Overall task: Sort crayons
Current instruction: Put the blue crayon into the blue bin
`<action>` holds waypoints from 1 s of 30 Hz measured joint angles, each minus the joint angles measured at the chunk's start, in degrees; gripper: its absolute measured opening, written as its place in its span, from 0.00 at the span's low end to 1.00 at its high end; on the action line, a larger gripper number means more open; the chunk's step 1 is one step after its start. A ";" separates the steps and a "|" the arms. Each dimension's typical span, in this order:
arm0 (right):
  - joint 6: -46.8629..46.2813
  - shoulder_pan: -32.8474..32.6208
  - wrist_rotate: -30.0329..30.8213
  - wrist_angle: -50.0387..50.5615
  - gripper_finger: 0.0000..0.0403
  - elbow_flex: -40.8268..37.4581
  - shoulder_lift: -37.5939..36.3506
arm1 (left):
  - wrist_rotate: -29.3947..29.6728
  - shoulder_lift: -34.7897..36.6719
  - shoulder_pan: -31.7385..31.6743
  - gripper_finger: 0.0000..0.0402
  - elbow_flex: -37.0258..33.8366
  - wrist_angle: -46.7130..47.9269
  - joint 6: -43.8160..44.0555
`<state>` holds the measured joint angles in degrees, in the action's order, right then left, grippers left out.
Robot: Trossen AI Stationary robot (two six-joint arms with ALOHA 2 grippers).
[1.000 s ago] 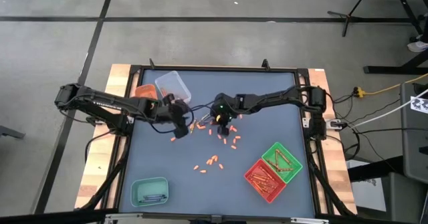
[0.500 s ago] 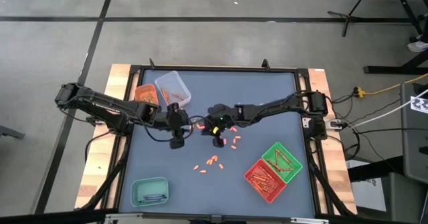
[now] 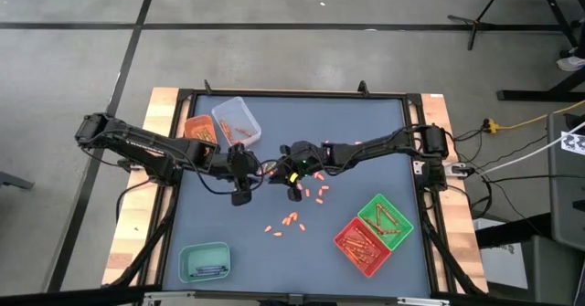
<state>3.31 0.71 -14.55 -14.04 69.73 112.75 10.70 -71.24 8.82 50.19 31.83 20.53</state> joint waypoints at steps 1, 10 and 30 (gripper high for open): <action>0.00 0.00 0.00 0.00 0.06 0.00 0.00 | 0.04 0.00 0.00 0.30 0.00 0.02 0.02; 0.00 0.00 0.11 0.00 0.06 0.00 0.00 | 0.57 0.00 0.00 0.30 0.00 0.07 0.02; 0.07 0.00 1.03 0.04 0.06 0.00 -0.04 | 0.54 0.00 0.00 0.01 0.00 0.11 -0.13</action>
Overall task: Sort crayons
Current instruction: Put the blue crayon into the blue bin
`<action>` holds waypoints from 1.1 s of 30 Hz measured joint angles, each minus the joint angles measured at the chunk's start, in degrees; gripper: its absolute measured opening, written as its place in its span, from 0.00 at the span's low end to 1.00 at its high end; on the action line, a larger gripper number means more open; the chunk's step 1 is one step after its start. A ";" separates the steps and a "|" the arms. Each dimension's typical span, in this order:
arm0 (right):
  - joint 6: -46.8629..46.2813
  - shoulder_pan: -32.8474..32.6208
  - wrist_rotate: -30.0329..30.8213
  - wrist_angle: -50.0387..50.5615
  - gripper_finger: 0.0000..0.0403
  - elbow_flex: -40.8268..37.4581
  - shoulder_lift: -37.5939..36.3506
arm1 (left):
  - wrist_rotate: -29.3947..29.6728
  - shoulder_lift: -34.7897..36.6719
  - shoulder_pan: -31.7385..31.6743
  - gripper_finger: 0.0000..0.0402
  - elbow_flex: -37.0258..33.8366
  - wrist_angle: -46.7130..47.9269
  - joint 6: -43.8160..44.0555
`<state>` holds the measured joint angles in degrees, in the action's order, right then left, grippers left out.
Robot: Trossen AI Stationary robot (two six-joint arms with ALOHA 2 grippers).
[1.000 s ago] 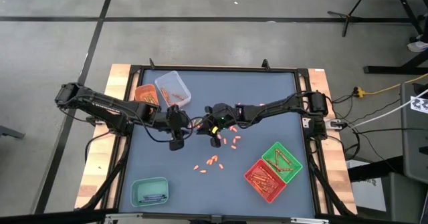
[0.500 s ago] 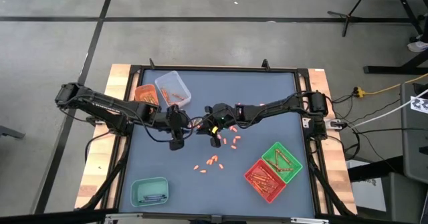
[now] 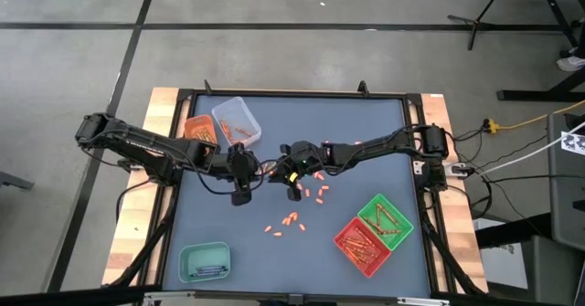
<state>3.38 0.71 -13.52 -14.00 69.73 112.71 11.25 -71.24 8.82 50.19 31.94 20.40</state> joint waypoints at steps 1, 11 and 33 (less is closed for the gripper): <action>0.00 0.00 0.00 0.00 0.06 0.00 0.00 | 0.00 0.02 0.00 0.02 0.00 0.00 -0.02; -0.05 0.02 0.02 0.01 0.11 0.00 -0.02 | 0.02 0.01 0.00 0.03 0.00 -0.02 -0.02; -0.07 0.09 7.06 15.83 0.38 0.04 -0.15 | -28.99 0.02 3.26 0.03 0.00 2.69 16.95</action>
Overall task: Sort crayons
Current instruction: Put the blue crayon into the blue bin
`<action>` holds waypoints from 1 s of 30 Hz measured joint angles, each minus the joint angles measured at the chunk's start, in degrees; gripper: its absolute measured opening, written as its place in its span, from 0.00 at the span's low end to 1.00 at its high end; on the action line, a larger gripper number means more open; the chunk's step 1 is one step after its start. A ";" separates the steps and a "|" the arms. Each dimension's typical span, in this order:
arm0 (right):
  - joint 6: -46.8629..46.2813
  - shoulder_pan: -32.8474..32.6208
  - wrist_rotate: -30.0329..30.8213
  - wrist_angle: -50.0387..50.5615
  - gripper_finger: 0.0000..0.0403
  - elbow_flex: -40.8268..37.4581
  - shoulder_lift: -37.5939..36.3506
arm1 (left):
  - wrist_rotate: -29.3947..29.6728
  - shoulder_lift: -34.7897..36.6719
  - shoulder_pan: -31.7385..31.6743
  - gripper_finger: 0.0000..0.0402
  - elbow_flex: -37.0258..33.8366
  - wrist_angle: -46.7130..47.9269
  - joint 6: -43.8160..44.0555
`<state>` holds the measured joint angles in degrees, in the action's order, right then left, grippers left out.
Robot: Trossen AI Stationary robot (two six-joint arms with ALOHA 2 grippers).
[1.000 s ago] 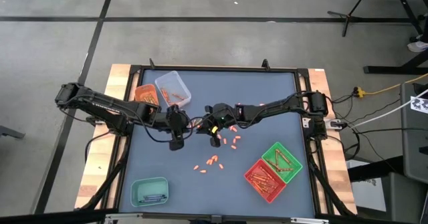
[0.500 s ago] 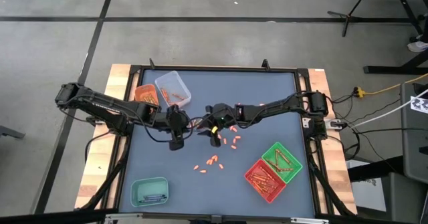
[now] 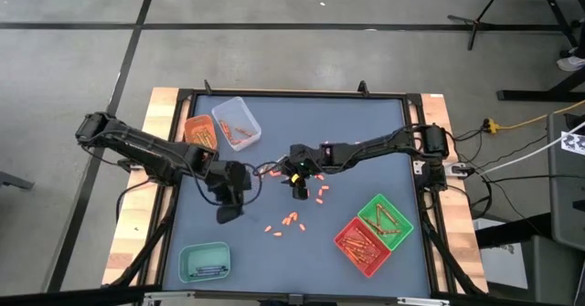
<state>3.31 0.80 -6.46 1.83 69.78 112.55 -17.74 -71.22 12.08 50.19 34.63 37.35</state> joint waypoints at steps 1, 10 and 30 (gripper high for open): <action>0.00 0.00 -0.02 0.31 0.38 0.00 0.00 | -1.79 0.00 1.16 0.03 0.00 0.10 2.75; 0.00 -0.02 -0.11 1.27 0.38 0.00 0.00 | -5.46 0.00 16.20 0.02 0.00 0.52 29.98; 1.90 5.37 8.49 1.31 0.38 -0.02 0.09 | 1.63 -0.01 32.65 0.14 0.00 0.75 54.07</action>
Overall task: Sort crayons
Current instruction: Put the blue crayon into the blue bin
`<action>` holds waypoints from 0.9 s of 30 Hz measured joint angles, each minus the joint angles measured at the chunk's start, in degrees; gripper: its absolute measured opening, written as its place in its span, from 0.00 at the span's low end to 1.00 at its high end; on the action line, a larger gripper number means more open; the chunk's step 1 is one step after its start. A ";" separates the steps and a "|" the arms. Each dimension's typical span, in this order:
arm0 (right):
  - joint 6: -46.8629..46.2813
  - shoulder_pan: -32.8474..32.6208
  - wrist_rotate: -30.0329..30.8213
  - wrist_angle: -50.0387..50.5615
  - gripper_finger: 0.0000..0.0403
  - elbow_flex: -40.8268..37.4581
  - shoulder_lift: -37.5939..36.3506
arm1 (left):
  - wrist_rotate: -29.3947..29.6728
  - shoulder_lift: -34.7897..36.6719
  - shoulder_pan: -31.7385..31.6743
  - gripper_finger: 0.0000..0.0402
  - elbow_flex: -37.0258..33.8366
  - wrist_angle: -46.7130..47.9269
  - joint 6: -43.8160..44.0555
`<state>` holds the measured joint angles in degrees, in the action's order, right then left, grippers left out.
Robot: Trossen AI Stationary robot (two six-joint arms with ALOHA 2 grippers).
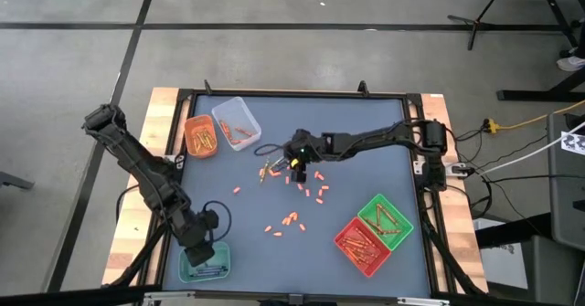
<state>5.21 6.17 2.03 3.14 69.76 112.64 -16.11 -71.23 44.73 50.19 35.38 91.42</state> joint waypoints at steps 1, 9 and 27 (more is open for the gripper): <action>0.00 0.79 -0.04 0.00 0.38 0.00 0.00 | 1.45 0.01 0.24 0.16 0.00 0.00 -0.01; 0.03 7.07 -5.12 1.73 0.38 0.00 0.00 | 11.63 0.00 0.92 0.27 0.00 0.02 -0.04; 13.46 8.76 -13.80 4.42 0.38 -0.09 0.07 | 16.05 -0.02 0.92 0.32 0.00 0.00 -0.57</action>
<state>18.67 14.93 -11.77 7.55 69.67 112.71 -0.06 -71.24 45.65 50.19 35.38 90.85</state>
